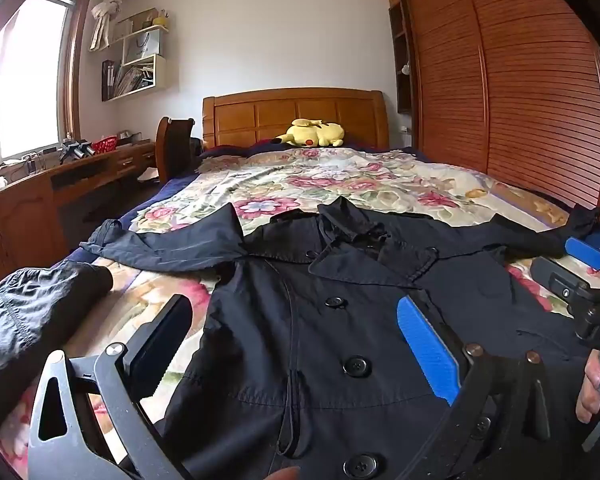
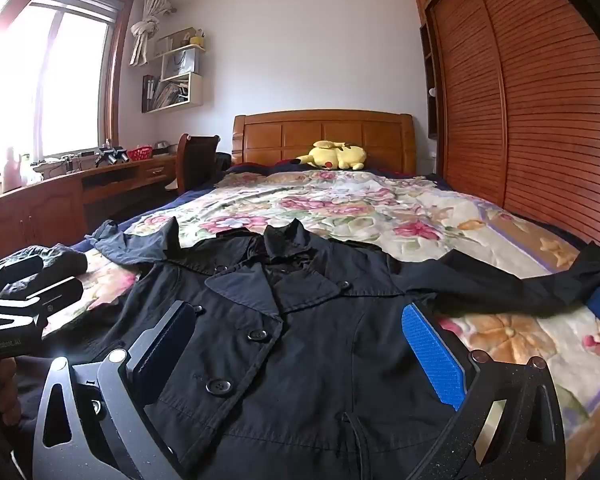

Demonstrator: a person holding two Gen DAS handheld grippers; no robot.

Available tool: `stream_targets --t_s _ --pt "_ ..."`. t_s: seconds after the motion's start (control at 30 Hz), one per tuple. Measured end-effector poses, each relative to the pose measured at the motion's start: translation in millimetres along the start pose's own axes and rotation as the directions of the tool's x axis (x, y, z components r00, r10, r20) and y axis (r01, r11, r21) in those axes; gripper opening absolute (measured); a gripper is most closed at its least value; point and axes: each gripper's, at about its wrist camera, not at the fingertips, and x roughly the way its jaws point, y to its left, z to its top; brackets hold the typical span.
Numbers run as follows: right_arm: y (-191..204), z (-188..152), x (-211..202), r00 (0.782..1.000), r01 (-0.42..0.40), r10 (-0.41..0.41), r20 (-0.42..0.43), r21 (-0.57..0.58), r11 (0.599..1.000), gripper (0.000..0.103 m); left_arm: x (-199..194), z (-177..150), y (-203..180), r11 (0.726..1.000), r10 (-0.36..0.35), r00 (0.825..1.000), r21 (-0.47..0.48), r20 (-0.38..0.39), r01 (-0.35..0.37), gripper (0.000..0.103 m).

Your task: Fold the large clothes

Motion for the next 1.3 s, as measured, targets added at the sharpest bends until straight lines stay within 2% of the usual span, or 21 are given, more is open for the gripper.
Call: stream_targets --t_s 1.3 --pt "0.7 -0.9 -1.3 1.000 0.004 -0.004 0.012 -0.004 1.000 0.103 -9.9 4.0 -4.8 1.000 0.006 1.000 0.022 0.022 -0.006 0.103"
